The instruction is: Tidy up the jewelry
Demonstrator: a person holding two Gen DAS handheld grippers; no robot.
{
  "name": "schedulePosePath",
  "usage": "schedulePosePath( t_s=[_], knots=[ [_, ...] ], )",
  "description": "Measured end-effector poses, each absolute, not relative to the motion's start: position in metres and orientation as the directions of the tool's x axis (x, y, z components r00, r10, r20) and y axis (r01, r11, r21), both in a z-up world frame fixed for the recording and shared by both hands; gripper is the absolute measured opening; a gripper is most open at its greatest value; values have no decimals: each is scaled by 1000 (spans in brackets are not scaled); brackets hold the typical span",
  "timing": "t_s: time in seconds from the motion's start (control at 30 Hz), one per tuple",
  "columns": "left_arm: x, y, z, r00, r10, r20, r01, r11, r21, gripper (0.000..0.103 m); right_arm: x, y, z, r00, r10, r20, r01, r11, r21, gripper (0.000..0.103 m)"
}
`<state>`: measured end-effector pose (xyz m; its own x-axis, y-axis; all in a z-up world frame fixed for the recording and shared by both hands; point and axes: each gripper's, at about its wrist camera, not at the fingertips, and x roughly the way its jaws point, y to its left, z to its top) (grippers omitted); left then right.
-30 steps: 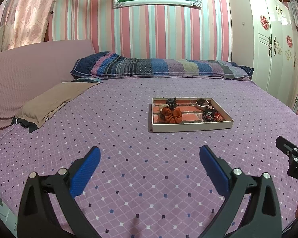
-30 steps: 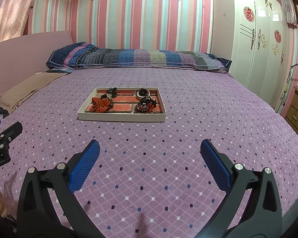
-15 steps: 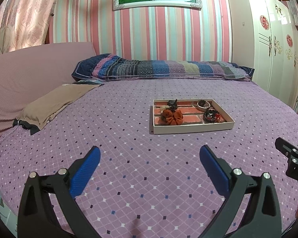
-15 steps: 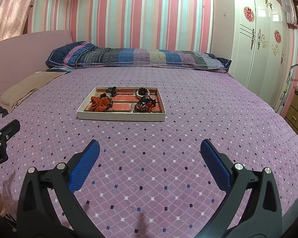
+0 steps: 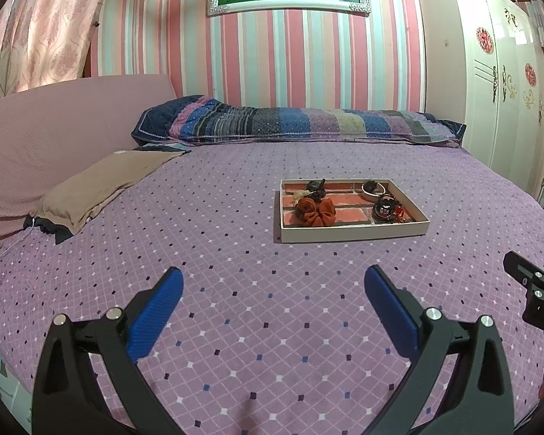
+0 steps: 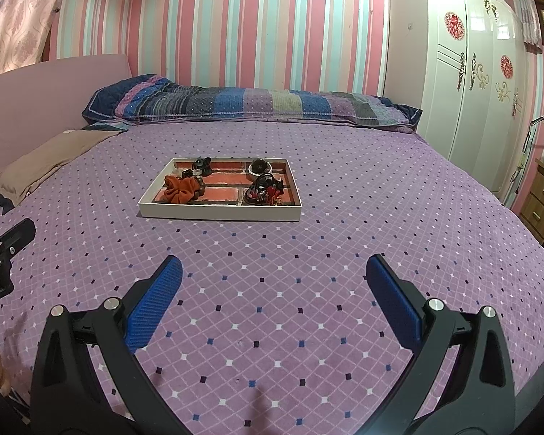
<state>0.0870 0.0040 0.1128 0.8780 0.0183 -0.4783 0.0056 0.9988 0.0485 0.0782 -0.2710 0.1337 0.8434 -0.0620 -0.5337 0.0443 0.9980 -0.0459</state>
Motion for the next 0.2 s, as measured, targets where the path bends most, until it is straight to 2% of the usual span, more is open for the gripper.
schedulePosePath(
  t_s=[0.2],
  knots=[
    [90, 3, 111, 873, 12, -487, 10, 999, 42, 98, 78, -274, 133, 843, -62, -535, 45, 998, -44, 99]
  ],
)
